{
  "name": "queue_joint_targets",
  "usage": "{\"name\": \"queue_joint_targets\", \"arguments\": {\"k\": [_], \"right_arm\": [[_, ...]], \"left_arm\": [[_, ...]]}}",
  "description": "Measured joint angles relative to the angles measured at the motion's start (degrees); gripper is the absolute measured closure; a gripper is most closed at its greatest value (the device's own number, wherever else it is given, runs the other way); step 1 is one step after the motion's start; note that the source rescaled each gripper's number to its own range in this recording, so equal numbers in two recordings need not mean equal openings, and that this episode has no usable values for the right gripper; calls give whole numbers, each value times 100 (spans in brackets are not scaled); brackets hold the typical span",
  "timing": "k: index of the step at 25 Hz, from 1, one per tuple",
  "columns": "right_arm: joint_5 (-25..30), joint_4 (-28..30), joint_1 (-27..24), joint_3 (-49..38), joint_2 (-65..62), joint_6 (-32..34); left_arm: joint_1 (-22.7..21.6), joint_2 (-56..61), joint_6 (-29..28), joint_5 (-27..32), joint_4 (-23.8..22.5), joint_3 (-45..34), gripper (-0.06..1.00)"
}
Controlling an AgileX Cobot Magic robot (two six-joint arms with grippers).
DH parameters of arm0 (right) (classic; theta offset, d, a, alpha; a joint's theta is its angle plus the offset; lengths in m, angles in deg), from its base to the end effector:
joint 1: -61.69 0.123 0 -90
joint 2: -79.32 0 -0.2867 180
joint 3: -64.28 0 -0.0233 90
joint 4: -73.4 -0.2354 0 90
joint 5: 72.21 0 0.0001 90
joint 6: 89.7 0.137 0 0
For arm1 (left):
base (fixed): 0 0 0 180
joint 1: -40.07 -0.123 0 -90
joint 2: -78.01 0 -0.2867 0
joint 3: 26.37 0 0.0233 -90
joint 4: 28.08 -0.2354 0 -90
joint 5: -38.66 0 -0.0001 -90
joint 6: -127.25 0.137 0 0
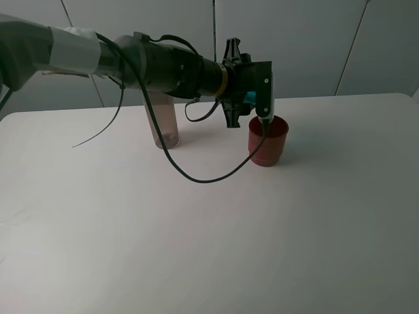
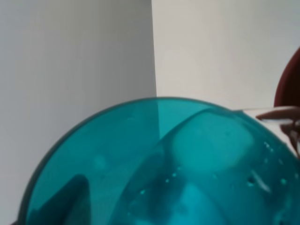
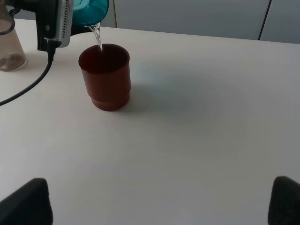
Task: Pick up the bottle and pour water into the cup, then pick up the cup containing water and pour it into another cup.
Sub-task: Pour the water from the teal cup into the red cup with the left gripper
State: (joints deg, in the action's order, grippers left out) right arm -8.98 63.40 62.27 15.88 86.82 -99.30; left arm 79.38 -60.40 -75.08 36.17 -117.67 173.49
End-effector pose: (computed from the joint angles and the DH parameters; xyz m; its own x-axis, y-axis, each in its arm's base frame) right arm 0.0160 0.0214 0.2465 -0.4666 -0.0918 -0.8797 -0.1878 0.9822 -0.0030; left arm 0.4238 -0.3546 0.1559 0.4681 0.8076 -0.3587 0.5969 0.0104 0.8022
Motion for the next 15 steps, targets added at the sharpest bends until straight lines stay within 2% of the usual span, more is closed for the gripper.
{"name": "queue_joint_targets", "arguments": {"k": [15], "right_arm": [[0,0,0,0,0,0]], "left_arm": [[20,0,434,0,-291,0,81]]}}
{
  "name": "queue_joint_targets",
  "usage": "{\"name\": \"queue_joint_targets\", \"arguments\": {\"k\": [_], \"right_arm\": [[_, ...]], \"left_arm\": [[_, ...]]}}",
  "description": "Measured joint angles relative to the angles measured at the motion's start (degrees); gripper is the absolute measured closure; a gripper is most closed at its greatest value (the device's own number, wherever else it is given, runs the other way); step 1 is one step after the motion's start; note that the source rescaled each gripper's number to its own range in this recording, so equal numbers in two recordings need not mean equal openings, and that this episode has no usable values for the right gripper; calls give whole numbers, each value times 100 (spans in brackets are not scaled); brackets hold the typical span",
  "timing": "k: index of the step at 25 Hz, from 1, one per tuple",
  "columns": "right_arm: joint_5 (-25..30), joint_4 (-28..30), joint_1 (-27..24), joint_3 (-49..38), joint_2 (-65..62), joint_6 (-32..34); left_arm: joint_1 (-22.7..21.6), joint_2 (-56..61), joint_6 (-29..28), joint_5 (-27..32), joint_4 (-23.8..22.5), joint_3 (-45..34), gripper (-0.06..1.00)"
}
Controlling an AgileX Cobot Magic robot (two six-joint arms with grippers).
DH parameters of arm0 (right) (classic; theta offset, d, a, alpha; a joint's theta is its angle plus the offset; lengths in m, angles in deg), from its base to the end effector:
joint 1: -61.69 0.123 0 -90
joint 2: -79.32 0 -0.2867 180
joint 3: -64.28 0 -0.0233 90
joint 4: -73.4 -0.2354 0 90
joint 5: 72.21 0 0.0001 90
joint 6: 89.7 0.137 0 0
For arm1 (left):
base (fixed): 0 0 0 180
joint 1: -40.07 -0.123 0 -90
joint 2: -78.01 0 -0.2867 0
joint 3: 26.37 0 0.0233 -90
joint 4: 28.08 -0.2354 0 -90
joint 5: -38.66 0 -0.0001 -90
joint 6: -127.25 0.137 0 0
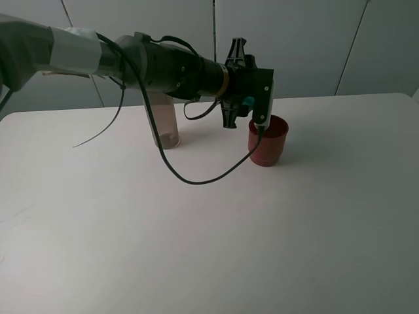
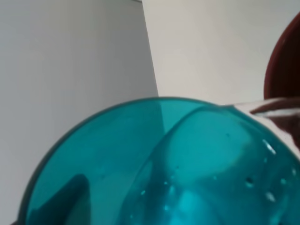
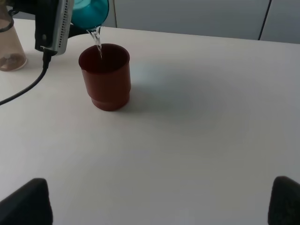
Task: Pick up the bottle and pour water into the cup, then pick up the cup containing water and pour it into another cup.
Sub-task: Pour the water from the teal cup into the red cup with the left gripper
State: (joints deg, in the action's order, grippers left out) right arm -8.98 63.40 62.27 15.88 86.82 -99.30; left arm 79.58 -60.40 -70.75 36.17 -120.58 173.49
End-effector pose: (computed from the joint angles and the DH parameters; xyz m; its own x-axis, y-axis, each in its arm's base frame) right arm 0.0160 0.0214 0.2465 -0.4666 -0.0918 -0.8797 -0.1878 0.9822 -0.0030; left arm 0.4225 -0.3560 0.1556 0.5420 0.8009 -0.2545 0.5342 -0.0945 0.8400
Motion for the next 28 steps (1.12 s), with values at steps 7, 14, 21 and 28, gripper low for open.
{"name": "queue_joint_targets", "arguments": {"k": [7,14,21,28], "right_arm": [[0,0,0,0,0,0],[0,0,0,0,0,0],[0,0,0,0,0,0],[0,0,0,0,0,-10]], "left_arm": [[35,0,301,76,-34,0,81],[82,0,506,250,-37,0,81],[136,0,638,330,-48,0,81],[174,0,861,525,-48,0,81]]}}
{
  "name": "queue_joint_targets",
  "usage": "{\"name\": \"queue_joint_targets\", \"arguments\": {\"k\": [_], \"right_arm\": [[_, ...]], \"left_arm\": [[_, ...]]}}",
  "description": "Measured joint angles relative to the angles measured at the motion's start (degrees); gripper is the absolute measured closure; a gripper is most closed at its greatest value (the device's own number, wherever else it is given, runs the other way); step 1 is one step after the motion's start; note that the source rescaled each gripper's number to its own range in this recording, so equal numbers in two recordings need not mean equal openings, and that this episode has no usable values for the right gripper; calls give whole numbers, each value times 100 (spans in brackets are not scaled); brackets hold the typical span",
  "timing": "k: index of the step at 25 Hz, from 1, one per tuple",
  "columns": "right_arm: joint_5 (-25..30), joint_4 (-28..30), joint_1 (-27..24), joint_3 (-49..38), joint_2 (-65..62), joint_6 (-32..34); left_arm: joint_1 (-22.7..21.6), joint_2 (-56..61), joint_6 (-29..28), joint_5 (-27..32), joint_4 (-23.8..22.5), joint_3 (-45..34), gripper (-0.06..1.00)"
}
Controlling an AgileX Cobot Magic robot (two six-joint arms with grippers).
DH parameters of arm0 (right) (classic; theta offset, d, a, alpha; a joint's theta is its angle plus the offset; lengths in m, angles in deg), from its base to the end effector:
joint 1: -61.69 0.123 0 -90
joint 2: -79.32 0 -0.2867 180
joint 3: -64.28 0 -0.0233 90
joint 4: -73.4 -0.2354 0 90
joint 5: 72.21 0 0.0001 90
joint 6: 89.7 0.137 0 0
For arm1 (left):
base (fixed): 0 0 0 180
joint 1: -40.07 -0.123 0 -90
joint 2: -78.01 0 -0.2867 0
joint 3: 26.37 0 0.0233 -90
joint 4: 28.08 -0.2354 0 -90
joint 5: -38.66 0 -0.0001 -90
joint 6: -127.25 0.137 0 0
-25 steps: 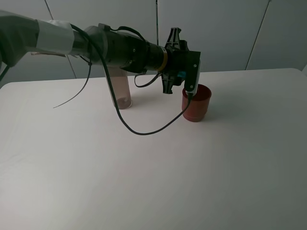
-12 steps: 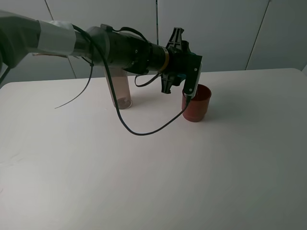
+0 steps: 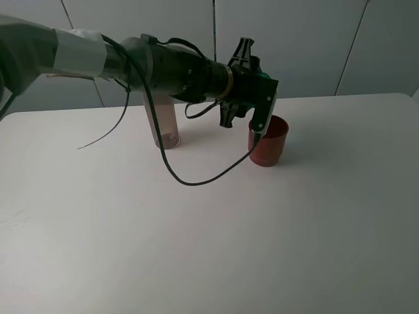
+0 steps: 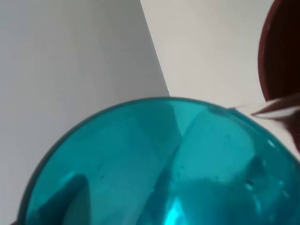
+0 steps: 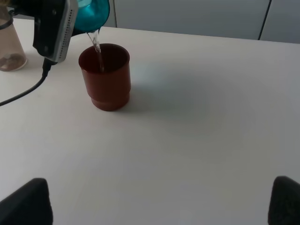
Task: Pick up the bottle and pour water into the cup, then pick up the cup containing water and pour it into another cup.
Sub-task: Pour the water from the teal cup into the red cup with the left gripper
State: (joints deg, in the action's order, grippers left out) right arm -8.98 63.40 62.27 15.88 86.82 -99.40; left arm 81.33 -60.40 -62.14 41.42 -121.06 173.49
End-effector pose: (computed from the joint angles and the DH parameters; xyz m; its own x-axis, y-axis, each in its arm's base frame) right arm 0.0160 0.0214 0.2465 -0.4663 -0.0936 -0.8797 -0.1886 0.9820 -0.0045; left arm 0.4199 -0.3595 0.1562 0.5831 0.8089 -0.0754 0.4253 -0.2249 0.8767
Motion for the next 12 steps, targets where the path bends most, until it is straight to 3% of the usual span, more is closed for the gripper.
{"name": "queue_joint_targets", "arguments": {"k": [12], "right_arm": [[0,0,0,0,0,0]], "left_arm": [[111,0,312,224,21,0,81]]}}
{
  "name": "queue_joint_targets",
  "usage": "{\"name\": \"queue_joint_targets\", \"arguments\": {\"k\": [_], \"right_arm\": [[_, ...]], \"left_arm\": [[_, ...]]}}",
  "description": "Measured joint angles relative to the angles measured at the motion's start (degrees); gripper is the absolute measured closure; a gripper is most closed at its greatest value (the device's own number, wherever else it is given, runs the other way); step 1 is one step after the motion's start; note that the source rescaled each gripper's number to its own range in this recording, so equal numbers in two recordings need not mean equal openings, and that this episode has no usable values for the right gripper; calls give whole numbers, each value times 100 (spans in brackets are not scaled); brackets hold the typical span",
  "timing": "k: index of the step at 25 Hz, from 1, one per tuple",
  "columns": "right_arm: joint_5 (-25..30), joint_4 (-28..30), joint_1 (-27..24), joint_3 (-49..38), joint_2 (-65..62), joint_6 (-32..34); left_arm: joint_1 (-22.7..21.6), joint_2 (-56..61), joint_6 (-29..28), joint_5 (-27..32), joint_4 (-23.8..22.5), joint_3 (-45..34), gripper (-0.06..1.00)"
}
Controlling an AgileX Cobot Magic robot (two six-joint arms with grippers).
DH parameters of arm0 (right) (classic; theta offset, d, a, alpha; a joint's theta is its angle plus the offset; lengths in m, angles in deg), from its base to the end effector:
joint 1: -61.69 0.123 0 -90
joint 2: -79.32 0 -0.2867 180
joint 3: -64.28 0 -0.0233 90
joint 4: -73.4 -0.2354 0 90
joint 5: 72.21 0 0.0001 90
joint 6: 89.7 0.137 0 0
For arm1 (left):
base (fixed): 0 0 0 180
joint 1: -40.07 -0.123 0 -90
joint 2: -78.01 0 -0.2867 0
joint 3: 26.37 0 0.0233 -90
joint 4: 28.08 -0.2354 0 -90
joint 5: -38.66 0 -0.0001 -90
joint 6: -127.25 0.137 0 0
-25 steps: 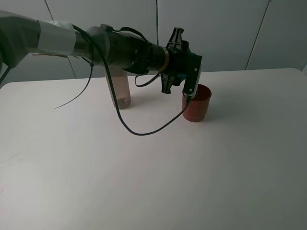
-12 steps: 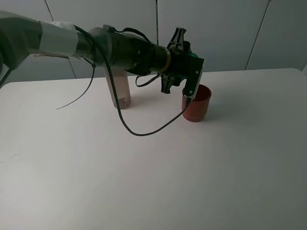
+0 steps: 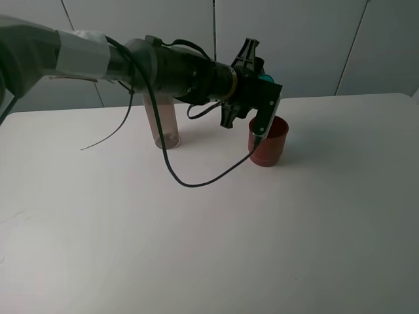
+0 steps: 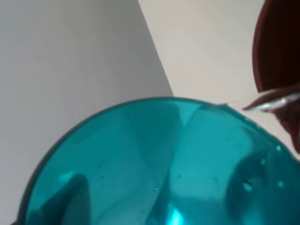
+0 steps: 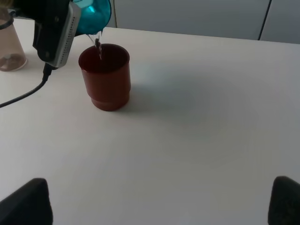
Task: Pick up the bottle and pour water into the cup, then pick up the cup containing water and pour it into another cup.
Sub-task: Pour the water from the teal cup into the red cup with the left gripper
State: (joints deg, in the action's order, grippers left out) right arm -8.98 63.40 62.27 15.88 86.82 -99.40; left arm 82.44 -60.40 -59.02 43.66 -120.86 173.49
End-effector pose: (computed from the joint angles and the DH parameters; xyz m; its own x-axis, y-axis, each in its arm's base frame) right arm 0.0160 0.0214 0.2465 -0.4663 -0.0936 -0.8797 -0.1886 0.9820 -0.0045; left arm 0.4163 -0.3634 0.1566 0.5923 0.8056 -0.0122 0.3870 -0.2712 0.8813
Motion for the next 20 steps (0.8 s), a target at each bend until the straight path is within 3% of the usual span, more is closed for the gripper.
{"name": "queue_joint_targets", "arguments": {"k": [20], "right_arm": [[0,0,0,0,0,0]], "left_arm": [[122,0,1038,275,0,0,81]]}}
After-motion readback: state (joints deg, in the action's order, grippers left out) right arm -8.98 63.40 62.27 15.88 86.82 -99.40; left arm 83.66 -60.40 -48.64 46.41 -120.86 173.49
